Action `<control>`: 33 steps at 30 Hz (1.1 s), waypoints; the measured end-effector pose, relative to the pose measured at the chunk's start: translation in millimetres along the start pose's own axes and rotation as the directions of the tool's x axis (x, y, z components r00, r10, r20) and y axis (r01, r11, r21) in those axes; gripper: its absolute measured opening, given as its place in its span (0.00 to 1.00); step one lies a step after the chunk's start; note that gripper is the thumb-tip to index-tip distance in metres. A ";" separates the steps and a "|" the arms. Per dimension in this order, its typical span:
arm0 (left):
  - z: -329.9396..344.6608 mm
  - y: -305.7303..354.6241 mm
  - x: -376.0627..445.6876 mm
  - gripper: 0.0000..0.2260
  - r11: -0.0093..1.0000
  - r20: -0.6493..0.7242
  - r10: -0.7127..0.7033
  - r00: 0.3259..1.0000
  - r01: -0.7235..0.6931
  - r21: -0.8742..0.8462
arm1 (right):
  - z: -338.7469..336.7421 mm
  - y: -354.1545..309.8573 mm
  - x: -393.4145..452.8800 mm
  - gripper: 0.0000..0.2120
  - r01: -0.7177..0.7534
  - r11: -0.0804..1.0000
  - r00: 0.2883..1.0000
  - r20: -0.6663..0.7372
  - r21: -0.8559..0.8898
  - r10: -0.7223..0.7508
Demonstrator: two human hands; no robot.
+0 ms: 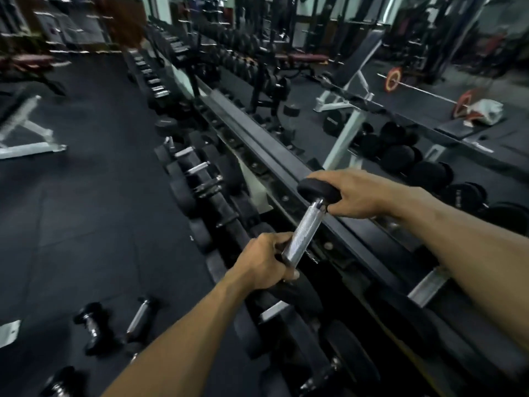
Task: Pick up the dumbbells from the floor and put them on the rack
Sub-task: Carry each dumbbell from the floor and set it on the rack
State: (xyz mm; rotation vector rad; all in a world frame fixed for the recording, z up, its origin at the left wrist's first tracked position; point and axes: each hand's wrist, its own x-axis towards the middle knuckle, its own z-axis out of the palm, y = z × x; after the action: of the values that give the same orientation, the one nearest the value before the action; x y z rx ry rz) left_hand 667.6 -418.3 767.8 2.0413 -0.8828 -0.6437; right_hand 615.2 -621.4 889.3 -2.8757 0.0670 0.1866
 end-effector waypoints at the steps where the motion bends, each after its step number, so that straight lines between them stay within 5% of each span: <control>1: 9.3 7.6 20.0 0.31 1.000 0.020 0.008 1.000 -0.008 0.005 | -0.9 22.9 0.6 0.20 -0.019 1.000 1.000 -0.008 0.002 0.019; 14: 94.0 41.2 207.3 0.30 0.994 0.217 -0.058 0.974 0.035 0.108 | 13.0 228.1 25.9 0.23 -0.216 0.963 0.976 0.008 0.163 0.218; 26: 113.3 13.6 248.1 0.29 0.980 0.299 -0.197 0.934 0.187 0.063 | 59.0 273.4 55.5 0.23 -0.301 0.921 0.953 0.094 0.248 0.286; 33: 103.6 22.2 236.6 0.21 0.990 0.311 -0.130 0.942 0.103 0.100 | 55.4 264.0 58.9 0.26 -0.353 0.923 0.932 0.142 0.152 0.333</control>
State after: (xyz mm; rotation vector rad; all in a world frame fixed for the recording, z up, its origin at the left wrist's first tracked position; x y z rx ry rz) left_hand 736.1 -658.5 698.4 2.1101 -0.9888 -1.0385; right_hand 650.4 -863.8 761.7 -2.6495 0.5410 0.3902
